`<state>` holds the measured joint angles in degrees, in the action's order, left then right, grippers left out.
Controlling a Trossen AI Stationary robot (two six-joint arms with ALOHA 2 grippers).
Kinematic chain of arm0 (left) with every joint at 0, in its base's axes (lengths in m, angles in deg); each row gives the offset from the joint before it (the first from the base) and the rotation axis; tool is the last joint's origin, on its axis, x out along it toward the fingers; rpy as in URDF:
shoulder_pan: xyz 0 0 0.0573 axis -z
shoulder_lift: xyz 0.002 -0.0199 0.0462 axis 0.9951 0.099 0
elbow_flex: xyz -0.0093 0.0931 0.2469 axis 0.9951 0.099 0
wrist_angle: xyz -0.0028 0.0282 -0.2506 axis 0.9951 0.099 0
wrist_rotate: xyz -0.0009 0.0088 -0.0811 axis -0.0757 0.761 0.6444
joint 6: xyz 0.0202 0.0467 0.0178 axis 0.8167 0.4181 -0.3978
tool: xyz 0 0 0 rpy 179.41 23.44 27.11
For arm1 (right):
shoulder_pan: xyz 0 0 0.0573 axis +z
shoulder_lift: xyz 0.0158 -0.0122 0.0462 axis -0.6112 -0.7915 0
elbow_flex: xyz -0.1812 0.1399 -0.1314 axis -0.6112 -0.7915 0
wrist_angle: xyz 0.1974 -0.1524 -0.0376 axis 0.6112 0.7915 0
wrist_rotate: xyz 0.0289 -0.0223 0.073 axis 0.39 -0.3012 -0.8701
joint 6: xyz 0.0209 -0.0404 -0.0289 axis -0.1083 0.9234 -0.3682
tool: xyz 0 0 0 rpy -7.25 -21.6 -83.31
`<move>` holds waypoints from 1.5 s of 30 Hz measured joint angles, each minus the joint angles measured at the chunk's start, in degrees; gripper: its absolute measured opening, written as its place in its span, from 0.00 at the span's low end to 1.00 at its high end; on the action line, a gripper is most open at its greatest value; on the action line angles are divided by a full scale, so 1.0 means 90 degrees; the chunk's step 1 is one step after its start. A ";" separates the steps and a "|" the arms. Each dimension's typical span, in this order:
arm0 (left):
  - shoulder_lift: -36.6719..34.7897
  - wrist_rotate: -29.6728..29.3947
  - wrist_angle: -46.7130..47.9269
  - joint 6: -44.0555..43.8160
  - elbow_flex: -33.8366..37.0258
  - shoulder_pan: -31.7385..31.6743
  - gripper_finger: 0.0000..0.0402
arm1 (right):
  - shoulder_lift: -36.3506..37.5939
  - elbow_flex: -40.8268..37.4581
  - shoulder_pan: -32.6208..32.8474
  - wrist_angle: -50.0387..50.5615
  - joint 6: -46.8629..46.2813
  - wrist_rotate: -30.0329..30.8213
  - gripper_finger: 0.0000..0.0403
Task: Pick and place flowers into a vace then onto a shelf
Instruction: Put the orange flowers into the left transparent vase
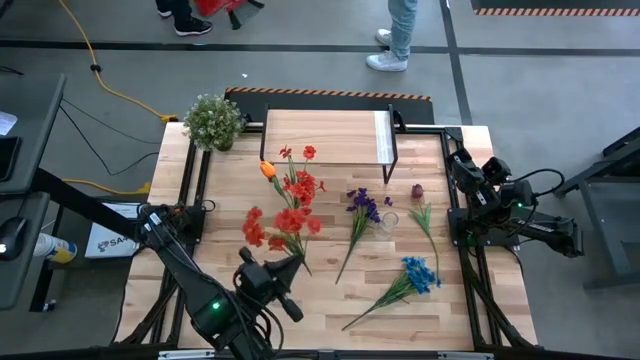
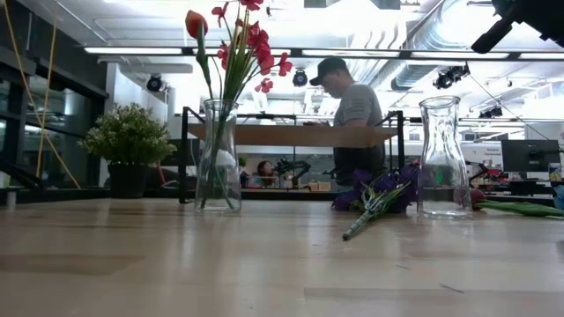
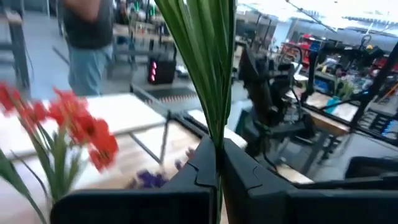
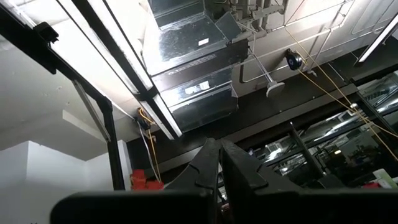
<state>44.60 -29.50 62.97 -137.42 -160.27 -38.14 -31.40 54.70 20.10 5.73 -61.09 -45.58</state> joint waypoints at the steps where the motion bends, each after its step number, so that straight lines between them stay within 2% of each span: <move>1: -0.0017 -0.0083 0.0080 0.0000 -0.0001 -0.0001 0.09 | 0.0000 -0.0001 0.0002 -0.0002 -0.0002 -0.0001 0.03; 7: -0.0051 -0.0221 0.0807 -0.0080 -0.0002 -0.0005 0.09 | 0.0000 0.0001 0.0002 0.0000 -0.0002 -0.0083 0.03; 20: -0.0270 -0.0208 0.0795 0.1021 0.0000 -0.0505 0.09 | 0.0000 0.0002 -0.0001 -0.0009 0.0017 -0.0047 0.03; 26: -0.0651 -0.0224 0.0793 0.1659 -0.0002 -0.0757 0.09 | 0.0000 0.0001 -0.0001 -0.0048 0.0022 0.0062 0.03; 36: -0.1485 -0.0223 0.0794 0.2675 0.0000 -0.0569 0.09 | 0.0000 0.0001 0.0000 -0.0095 0.0022 0.0129 0.03; 45: -0.1639 -0.0201 0.0793 0.3338 0.0002 -0.0546 0.09 | 0.0000 0.0001 -0.0001 -0.0175 0.0022 0.0499 0.03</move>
<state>29.85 -31.31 70.11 -107.38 -160.25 -43.05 -31.40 54.70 20.09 4.15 -60.90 -41.09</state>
